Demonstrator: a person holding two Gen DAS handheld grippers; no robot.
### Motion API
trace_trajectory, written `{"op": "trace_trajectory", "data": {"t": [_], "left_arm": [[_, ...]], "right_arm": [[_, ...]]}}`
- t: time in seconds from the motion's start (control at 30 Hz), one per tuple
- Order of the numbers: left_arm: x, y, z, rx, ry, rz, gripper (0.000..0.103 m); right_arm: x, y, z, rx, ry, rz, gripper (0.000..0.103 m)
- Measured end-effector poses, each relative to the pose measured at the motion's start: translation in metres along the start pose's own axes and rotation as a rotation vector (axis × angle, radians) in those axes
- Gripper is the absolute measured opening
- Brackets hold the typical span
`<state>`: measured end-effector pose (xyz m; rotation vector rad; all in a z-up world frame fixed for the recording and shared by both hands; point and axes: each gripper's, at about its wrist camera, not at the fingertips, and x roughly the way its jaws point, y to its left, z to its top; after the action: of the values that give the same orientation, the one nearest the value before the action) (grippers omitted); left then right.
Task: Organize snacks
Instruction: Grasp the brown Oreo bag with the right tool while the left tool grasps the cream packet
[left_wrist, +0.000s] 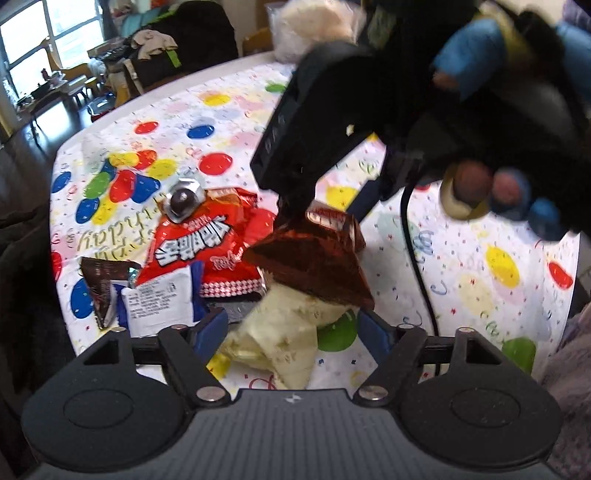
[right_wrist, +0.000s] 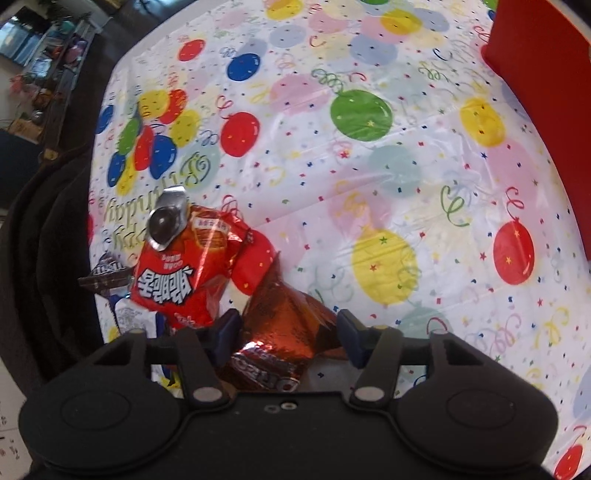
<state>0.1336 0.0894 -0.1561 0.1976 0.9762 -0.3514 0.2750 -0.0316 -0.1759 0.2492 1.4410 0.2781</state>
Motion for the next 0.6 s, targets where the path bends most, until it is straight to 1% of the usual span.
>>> {"op": "trace_trajectory", "data": {"t": [0.07,0.17,0.23,0.3,0.37,0.4,0.43,0.53,0.6], "left_arm": [[0.005,-0.001,-0.001,-0.001,0.012,0.003,0.073],[0.01,-0.002,-0.001,0.0,0.018,0.011,0.069],[0.013,-0.004,0.0,0.003,0.026,0.024,0.063],[0.017,-0.005,0.001,-0.003,0.043,0.034,0.052],[0.019,-0.006,0.001,-0.008,0.053,0.039,0.048],[0.019,-0.008,0.001,-0.011,0.052,0.045,0.043],[0.019,-0.009,0.002,-0.014,0.053,0.049,0.04],[0.02,-0.01,0.002,-0.056,0.053,0.047,0.037],[0.02,-0.01,0.002,-0.089,0.054,0.044,0.034]], "right_arm": [[-0.003,-0.002,0.0,-0.01,-0.012,0.012,0.046],[-0.008,-0.008,-0.002,-0.02,-0.026,0.035,0.04],[-0.012,-0.012,-0.002,-0.029,-0.037,0.051,0.037],[-0.016,-0.016,-0.003,-0.035,-0.05,0.062,0.035],[-0.02,-0.021,-0.004,-0.037,-0.056,0.071,0.031],[-0.022,-0.023,-0.004,-0.035,-0.058,0.076,0.03],[-0.024,-0.026,-0.004,-0.034,-0.062,0.082,0.027],[-0.029,-0.034,-0.004,-0.027,-0.071,0.096,0.022],[-0.032,-0.039,-0.005,-0.027,-0.073,0.106,0.021]]}}
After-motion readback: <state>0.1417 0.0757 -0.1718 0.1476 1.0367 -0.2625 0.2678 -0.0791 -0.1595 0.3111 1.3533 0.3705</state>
